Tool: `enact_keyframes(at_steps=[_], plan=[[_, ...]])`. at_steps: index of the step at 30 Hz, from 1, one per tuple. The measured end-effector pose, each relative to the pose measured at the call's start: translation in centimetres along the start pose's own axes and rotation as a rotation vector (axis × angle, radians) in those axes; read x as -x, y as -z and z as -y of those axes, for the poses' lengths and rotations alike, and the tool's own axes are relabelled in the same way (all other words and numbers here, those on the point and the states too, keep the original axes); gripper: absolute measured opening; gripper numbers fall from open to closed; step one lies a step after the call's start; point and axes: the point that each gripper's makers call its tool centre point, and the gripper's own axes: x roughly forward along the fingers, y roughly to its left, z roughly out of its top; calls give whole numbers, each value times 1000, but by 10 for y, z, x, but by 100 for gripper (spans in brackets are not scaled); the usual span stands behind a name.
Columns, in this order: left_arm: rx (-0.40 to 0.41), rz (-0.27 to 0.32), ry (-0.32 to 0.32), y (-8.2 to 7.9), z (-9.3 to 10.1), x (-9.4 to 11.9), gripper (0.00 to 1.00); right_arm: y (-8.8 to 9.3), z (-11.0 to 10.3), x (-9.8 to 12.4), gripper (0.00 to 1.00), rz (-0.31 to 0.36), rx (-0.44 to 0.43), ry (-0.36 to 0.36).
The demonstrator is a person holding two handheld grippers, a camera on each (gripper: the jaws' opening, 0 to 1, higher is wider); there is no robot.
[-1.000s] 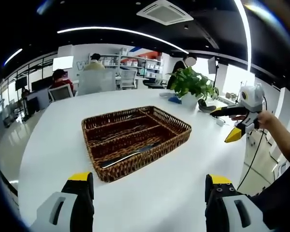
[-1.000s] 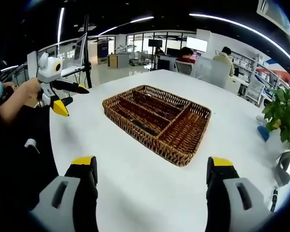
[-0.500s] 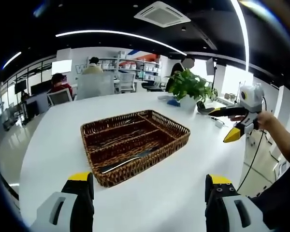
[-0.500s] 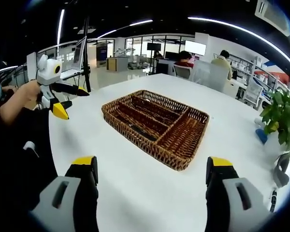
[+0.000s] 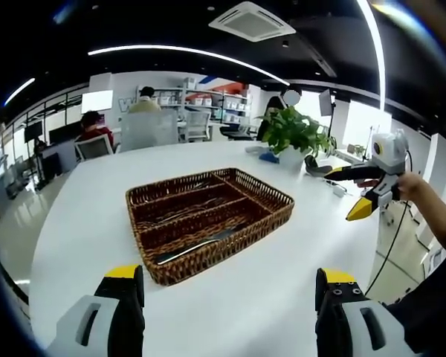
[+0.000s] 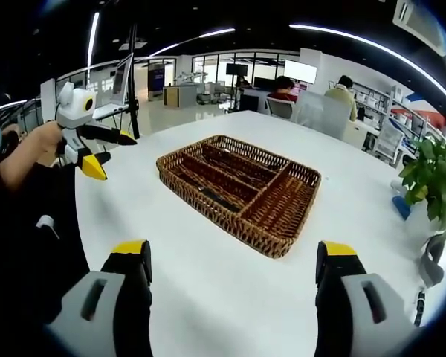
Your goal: Arrange the knives, forks, and spoons in their matching storage slots by inserting each utensil handle-first until every utensil is classified and aligned in the correct compartment
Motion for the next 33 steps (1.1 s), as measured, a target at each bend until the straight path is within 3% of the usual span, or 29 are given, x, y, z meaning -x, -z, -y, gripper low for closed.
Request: enact_keyframes(at_steps=[33], plan=[[-11,4,-19,-2,-6,5,100,5,4,-3,91,-16,-4,7]])
